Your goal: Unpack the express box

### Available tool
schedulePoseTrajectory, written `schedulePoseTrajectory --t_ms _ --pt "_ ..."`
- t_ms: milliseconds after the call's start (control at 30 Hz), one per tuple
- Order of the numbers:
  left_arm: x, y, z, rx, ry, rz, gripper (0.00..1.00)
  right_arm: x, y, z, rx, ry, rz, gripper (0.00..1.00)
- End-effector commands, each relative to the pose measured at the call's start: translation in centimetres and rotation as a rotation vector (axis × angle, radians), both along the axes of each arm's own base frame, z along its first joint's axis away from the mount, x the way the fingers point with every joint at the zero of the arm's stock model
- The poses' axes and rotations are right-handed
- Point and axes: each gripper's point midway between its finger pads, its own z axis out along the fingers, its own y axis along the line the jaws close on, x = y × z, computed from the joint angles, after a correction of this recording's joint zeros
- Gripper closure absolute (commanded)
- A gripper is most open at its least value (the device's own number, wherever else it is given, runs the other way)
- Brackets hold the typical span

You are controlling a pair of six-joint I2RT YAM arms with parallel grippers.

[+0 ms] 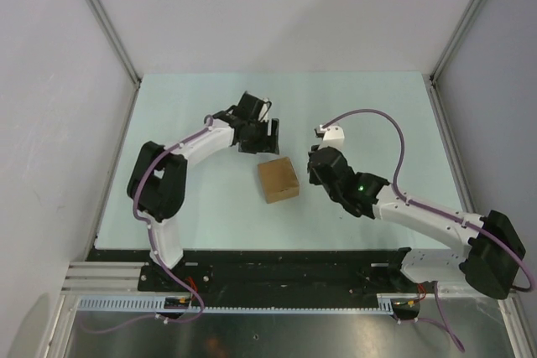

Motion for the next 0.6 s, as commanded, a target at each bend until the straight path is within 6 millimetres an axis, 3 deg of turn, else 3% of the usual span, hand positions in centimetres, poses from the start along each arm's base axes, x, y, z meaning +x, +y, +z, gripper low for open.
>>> schedulePoseTrajectory --t_ms 0,200,300,433,567 --pt "1.1 0.9 4.1 -0.052 -0.078 0.004 0.18 1.3 -0.4 0.6 0.008 0.003 -0.011 1.00" --pt "0.3 2.6 3.4 -0.035 -0.060 0.021 0.17 2.3 -0.3 -1.2 -0.006 0.053 0.013 1.00" --pt "-0.3 3.4 2.9 -0.028 -0.047 0.027 0.22 2.3 0.0 -2.4 -0.020 0.084 0.024 1.00" --pt "-1.5 3.3 2.9 -0.058 -0.025 -0.005 0.27 2.6 0.3 -3.3 -0.016 0.109 0.033 1.00" --pt "-4.4 2.5 2.2 -0.124 0.045 -0.089 0.28 3.3 0.3 -3.9 -0.006 0.120 0.033 1.00"
